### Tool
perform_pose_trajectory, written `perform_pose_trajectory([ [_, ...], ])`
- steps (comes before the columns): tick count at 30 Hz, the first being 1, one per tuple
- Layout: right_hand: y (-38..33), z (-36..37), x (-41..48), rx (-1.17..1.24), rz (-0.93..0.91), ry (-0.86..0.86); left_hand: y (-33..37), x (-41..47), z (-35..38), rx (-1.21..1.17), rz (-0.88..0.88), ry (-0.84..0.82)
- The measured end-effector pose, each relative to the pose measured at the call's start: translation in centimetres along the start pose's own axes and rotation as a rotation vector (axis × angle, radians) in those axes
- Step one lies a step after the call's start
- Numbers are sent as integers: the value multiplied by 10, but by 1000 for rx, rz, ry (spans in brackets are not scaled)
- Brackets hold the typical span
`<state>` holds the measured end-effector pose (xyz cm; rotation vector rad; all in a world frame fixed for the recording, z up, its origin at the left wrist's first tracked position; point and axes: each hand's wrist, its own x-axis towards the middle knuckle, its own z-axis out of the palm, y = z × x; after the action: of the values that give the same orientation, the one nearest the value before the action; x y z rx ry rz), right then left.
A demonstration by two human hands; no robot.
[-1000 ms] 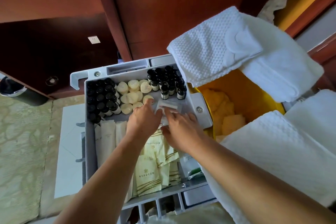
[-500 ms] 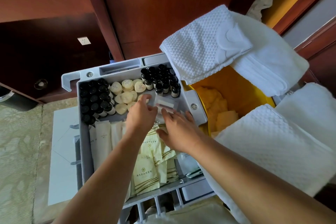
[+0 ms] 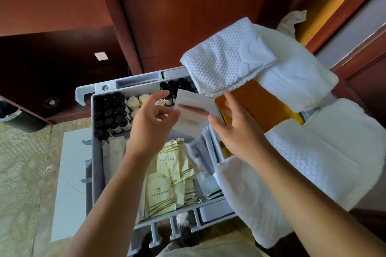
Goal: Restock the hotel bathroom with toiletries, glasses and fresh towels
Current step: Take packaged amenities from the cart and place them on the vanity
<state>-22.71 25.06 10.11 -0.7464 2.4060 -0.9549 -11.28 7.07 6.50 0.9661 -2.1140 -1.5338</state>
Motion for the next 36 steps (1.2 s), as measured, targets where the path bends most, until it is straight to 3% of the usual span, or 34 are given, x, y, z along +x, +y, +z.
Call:
perform_pose_trajectory([
  [9, 19, -32, -61, 515, 64, 23, 51, -85, 13, -272, 19, -192],
  [26, 110, -72, -246, 843, 132, 182, 43, -296, 63, -327, -82, -265],
  [36, 173, -49, -380, 971, 188, -7, 12, -438, 98, -477, -150, -151],
])
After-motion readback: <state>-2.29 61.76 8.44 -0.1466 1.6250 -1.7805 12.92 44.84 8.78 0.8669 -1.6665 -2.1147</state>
